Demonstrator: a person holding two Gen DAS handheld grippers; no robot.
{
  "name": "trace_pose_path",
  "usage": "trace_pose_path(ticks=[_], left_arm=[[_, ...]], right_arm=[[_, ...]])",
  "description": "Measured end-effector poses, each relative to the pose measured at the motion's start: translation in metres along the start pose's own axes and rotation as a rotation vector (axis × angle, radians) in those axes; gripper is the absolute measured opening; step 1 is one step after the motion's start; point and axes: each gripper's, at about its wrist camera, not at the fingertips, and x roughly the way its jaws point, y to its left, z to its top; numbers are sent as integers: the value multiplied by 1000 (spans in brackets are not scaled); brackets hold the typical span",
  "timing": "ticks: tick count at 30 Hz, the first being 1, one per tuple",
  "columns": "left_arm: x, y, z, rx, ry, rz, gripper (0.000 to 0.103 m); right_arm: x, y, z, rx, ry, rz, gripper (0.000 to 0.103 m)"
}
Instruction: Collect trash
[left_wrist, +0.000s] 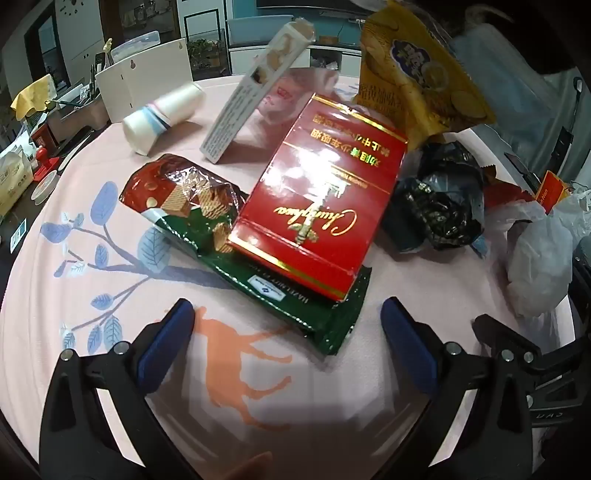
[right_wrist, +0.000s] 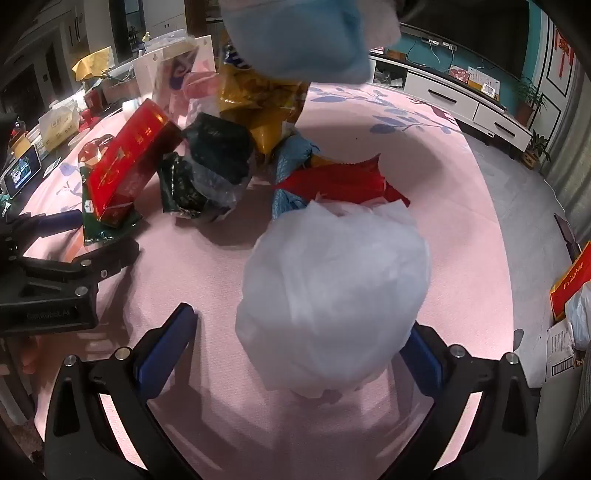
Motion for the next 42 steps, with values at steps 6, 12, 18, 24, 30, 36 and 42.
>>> trace_pose_path(ticks=[6, 12, 18, 24, 30, 36, 42], left_arm=[[0, 0, 0, 0, 0, 0, 101], [0, 0, 0, 0, 0, 1, 101], [0, 0, 0, 1, 0, 1, 101], [0, 0, 0, 1, 0, 1, 101], [0, 0, 0, 1, 0, 1, 101], [0, 0, 0, 1, 0, 1, 101], [0, 0, 0, 1, 0, 1, 101]], right_arm=[[0, 0, 0, 0, 0, 0, 100], [0, 0, 0, 0, 0, 0, 100], [0, 0, 0, 1, 0, 1, 100], [0, 0, 0, 0, 0, 1, 100], [0, 1, 0, 0, 0, 1, 100], [0, 1, 0, 1, 0, 1, 100], [0, 0, 0, 0, 0, 1, 100]])
